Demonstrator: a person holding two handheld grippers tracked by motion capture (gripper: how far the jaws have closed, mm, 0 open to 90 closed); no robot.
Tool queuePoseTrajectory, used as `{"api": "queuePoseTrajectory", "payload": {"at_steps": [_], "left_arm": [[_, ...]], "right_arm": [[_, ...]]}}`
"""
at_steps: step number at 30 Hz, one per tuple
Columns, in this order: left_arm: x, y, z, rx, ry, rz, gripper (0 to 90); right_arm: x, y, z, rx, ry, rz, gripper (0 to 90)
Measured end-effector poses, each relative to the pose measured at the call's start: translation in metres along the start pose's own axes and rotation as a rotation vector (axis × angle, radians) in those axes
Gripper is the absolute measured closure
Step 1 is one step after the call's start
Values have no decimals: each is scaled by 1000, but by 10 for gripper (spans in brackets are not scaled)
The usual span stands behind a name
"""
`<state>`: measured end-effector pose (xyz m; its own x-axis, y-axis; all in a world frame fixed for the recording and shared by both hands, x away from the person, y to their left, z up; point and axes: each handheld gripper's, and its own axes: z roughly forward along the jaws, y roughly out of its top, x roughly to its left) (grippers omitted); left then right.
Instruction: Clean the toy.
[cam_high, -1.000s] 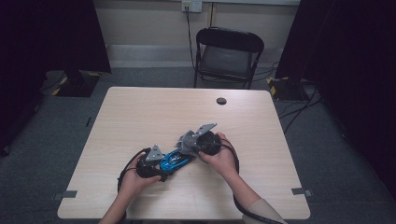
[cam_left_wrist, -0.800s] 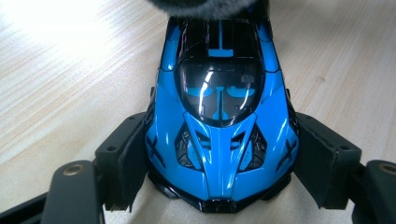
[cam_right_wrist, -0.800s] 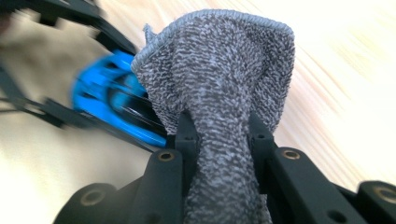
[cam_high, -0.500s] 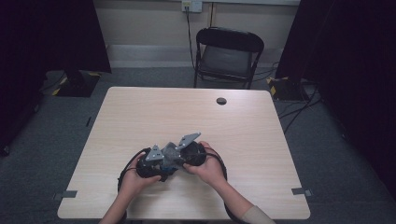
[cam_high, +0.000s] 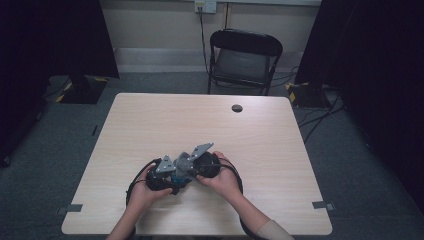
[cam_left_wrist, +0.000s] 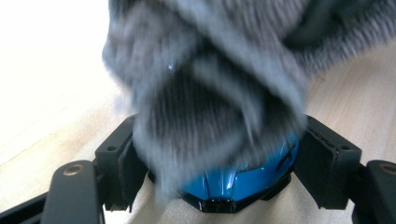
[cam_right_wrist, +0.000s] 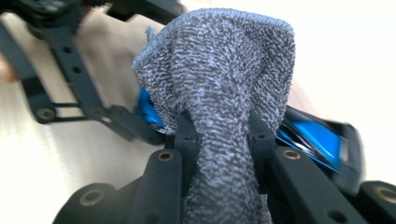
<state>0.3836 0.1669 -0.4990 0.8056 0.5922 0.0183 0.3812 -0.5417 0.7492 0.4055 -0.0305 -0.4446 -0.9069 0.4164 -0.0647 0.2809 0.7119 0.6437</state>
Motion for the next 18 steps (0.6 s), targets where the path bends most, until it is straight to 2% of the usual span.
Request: {"api": "queuePoseTrajectory", "payload": {"at_steps": [5,7,11,18], "left_arm": [[0,0,0,-1,-10,-8,255],[0,0,0,-1,-10,-8,255],[-1,0,1,-2,-11,-11,255],[-1,0,1,-2,-12,-12,255]], "right_arm": [[-16,-8,-8,14,-49,30,725],[-27,-16,-11,7,-61,77,725],[-36,-25,-15,-25,-57,141,727],[-43,-25,-22,-32,-102,154,727]]}}
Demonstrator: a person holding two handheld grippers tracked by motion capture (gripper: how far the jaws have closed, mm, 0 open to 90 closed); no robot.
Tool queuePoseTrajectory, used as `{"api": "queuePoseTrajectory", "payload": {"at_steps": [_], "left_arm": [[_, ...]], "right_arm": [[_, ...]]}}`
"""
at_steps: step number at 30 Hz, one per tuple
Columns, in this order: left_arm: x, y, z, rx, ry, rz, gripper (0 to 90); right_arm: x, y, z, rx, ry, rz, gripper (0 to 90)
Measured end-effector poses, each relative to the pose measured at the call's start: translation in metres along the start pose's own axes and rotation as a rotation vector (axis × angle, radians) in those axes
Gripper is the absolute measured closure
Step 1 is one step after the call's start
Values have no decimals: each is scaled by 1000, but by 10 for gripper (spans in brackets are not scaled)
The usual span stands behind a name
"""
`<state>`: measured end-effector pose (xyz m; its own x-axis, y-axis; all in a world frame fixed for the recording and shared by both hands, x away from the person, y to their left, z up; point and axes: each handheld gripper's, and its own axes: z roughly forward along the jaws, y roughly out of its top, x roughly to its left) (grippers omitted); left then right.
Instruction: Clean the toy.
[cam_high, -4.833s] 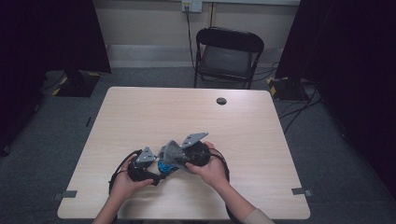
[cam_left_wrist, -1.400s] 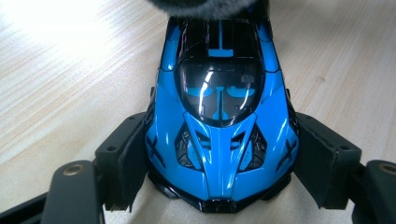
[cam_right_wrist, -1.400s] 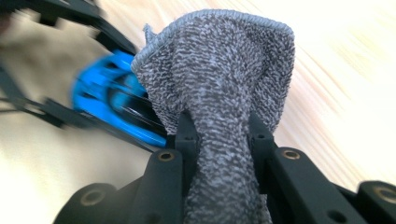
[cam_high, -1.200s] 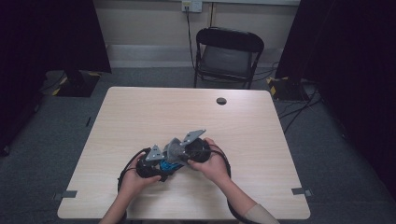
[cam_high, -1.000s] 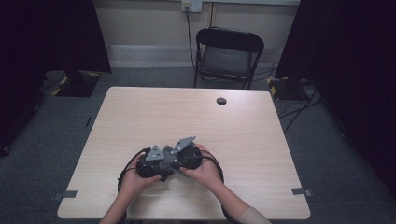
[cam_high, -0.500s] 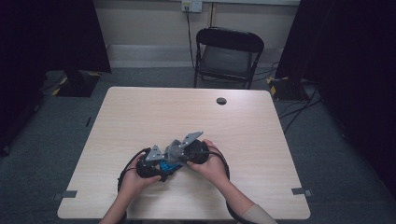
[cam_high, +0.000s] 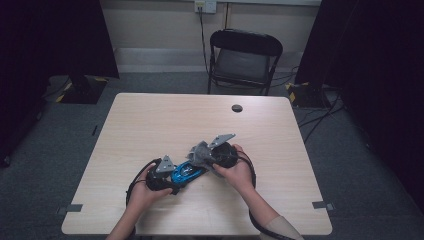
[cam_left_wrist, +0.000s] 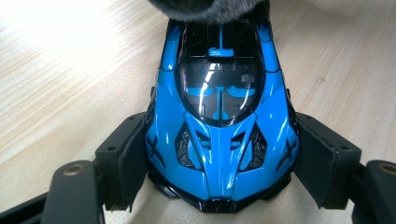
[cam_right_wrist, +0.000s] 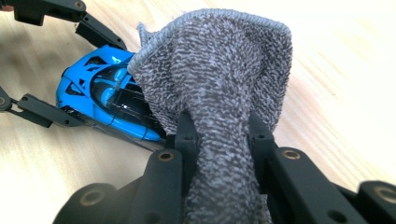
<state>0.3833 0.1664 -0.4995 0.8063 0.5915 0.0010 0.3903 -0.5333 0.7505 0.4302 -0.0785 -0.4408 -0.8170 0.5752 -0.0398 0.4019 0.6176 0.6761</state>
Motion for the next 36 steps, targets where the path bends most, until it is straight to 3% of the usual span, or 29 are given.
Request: {"api": "queuePoseTrajectory", "payload": {"at_steps": [7,13,18,21,26,36], "left_arm": [[0,0,0,1,-1,-1,255],[0,0,0,1,2,1,255],[1,0,0,0,12,9,255],[0,0,0,0,13,7,255],[0,0,0,-1,15,8,255],[0,0,0,0,5,0,255]], "right_arm": [[6,5,-8,-20,12,-28,727],[32,16,-3,-49,95,-108,727],[60,19,16,-13,169,-200,726],[69,18,23,5,176,-228,725],[63,18,24,14,149,-218,726],[35,14,14,-2,93,-139,726]]}}
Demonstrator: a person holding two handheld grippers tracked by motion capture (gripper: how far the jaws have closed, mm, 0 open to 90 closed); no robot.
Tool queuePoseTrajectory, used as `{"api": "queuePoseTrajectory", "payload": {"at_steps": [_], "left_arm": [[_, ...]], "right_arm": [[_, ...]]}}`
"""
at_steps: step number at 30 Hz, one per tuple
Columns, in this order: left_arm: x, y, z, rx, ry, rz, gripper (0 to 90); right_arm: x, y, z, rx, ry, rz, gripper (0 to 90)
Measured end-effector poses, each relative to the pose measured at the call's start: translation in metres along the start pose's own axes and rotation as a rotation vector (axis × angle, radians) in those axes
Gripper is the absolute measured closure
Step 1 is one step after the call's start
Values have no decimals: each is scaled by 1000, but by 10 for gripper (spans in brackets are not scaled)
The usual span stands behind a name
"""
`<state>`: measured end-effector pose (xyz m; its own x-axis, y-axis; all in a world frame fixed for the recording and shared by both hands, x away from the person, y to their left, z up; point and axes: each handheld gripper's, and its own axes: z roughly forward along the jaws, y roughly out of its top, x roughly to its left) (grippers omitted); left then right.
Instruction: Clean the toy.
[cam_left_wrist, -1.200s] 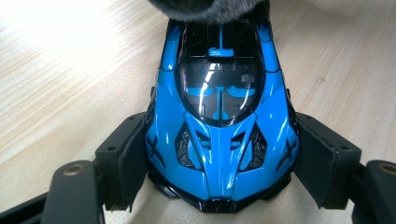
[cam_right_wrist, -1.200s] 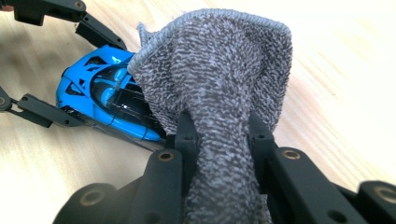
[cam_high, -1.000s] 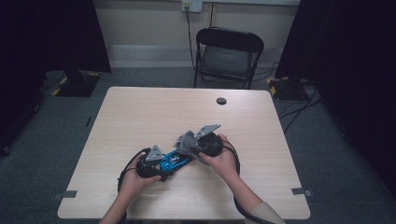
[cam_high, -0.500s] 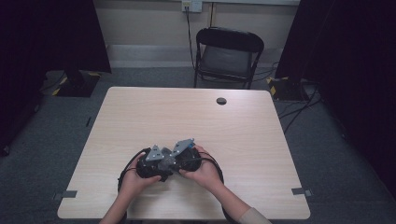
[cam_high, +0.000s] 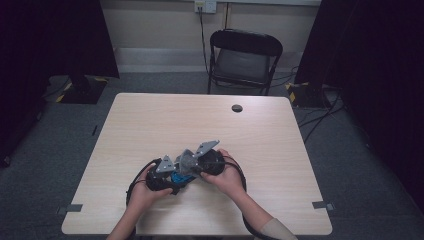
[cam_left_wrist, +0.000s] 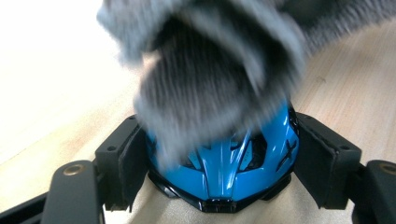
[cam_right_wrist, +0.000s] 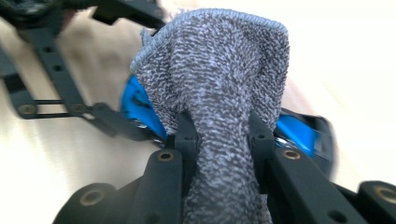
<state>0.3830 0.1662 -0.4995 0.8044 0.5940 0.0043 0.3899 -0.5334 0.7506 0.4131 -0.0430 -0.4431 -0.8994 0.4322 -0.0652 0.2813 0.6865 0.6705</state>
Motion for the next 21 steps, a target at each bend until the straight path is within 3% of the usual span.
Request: {"api": "queuePoseTrajectory", "payload": {"at_steps": [8,14,18,21], "left_arm": [[0,0,0,0,0,0,255],[0,0,0,-1,0,-2,255],[0,0,0,0,2,-2,255],[0,0,0,1,2,-2,255]], "right_arm": [[-25,-14,-9,10,-53,77,727],[-35,-21,-19,4,-83,94,726],[-33,-15,-24,-19,-79,97,726],[-19,-5,-21,-27,-44,46,726]]}}
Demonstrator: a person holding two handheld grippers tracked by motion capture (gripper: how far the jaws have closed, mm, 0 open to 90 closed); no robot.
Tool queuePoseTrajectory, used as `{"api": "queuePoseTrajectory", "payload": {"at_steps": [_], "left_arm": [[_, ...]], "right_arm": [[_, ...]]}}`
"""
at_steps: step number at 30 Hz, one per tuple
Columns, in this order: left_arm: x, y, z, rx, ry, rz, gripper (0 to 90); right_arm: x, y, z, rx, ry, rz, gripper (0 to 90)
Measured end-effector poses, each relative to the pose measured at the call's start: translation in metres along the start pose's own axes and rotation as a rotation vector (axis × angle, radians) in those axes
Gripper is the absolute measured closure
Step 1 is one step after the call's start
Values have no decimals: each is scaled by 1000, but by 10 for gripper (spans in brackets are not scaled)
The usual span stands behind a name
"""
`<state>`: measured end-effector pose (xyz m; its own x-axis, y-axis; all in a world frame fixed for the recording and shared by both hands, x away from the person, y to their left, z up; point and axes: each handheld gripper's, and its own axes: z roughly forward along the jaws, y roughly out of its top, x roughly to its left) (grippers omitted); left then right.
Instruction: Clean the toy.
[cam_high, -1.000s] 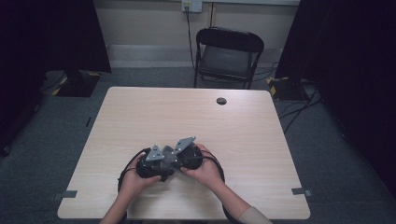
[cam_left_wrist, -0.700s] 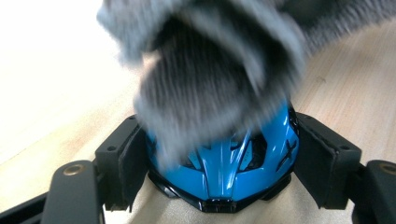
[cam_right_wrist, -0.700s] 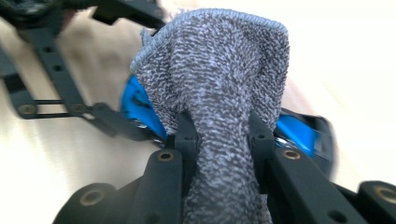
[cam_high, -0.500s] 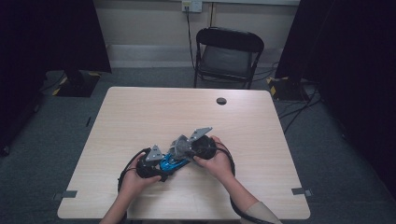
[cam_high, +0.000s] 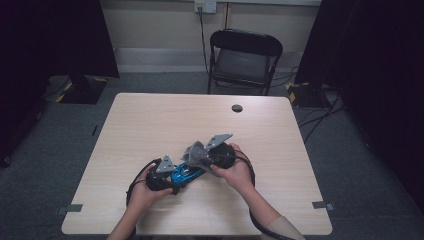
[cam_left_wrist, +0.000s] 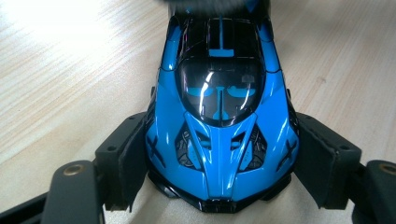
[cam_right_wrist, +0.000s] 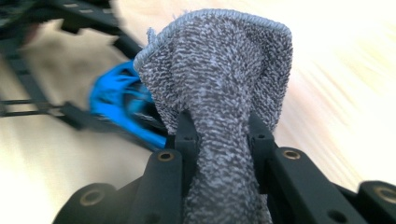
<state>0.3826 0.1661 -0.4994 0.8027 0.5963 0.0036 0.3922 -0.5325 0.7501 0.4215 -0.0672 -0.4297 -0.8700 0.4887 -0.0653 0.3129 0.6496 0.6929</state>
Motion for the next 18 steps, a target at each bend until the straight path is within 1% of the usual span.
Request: {"api": "queuePoseTrajectory", "payload": {"at_steps": [2,3,5,6,7,9,10,12,18], "left_arm": [[0,0,0,0,1,3,255],[1,0,-1,2,12,12,255],[1,0,-1,2,12,14,255],[1,0,-1,2,13,14,255],[1,0,-1,2,13,14,255],[1,0,-1,2,13,15,255],[1,0,-1,3,12,15,255],[1,0,-1,1,12,13,255],[1,0,-1,2,13,12,255]], "right_arm": [[13,3,5,5,33,-44,726],[21,4,10,11,53,-69,726],[29,4,15,11,78,-85,725],[34,4,19,-2,104,-88,724],[37,5,22,0,113,-92,723],[41,6,27,23,108,-107,723],[42,6,28,29,102,-113,723],[41,7,29,33,100,-107,723],[31,4,23,31,74,-85,724]]}}
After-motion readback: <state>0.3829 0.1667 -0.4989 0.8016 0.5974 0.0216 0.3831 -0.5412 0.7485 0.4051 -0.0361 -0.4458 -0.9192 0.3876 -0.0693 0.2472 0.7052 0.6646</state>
